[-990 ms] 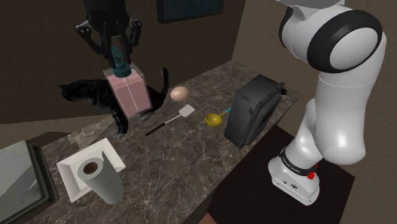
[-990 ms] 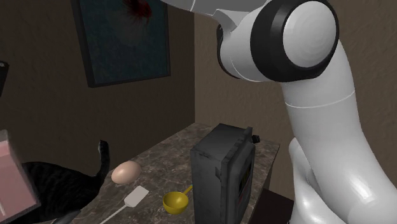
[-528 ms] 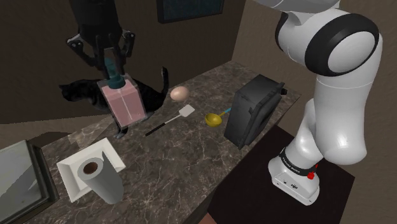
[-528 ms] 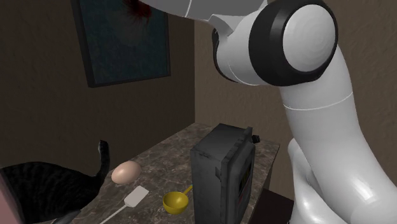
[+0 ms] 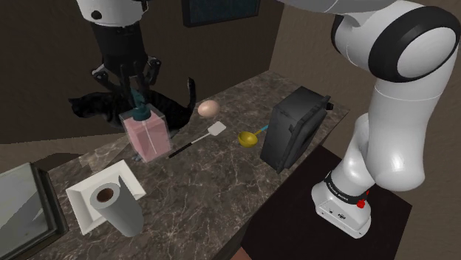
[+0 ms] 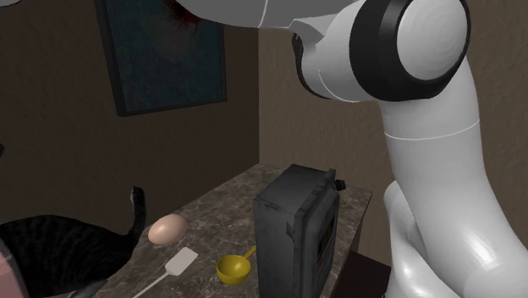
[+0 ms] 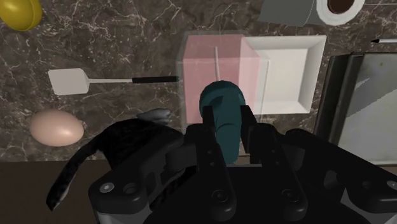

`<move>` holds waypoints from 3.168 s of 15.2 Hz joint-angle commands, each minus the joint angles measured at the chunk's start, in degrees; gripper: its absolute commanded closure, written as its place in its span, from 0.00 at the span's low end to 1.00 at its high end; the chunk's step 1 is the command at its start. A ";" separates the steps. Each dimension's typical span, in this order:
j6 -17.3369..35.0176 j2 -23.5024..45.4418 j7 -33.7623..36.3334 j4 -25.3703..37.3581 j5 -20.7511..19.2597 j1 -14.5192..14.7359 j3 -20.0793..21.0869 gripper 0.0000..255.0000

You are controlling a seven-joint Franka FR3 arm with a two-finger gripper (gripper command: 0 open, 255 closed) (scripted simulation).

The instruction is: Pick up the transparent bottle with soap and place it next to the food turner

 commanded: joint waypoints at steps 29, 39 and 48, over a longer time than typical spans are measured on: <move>23.52 -0.57 0.04 -24.06 -0.01 -1.11 -0.42 1.00; 26.60 0.39 0.20 -26.21 -0.33 -1.11 -0.52 1.00; 24.94 -0.24 0.08 -25.16 -0.13 -1.17 -0.44 0.00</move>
